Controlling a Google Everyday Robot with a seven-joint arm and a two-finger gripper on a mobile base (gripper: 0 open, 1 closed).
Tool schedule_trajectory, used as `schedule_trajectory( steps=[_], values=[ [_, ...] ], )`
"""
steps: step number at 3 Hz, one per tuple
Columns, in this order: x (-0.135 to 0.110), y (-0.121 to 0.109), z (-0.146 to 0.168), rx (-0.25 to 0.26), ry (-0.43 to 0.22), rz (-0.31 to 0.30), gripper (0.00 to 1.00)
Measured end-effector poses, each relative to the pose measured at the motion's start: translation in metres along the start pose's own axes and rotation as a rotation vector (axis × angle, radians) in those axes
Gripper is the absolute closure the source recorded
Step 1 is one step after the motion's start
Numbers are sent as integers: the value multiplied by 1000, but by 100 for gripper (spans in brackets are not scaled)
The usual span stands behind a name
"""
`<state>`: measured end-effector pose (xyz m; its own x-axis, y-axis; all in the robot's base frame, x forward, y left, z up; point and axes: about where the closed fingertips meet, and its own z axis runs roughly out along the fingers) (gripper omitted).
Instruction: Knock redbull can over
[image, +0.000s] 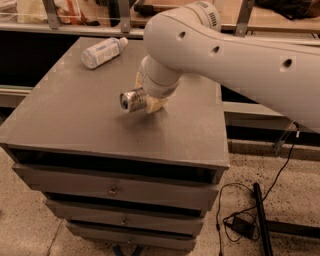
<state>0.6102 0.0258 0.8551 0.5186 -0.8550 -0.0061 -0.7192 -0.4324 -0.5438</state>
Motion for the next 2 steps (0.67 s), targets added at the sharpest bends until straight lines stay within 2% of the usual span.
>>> schedule_trajectory(
  steps=[1,2],
  values=[
    [-1,2,-2,-2,-10,7,0],
    [-1,2,-2,-3,-17,12,0]
  ],
)
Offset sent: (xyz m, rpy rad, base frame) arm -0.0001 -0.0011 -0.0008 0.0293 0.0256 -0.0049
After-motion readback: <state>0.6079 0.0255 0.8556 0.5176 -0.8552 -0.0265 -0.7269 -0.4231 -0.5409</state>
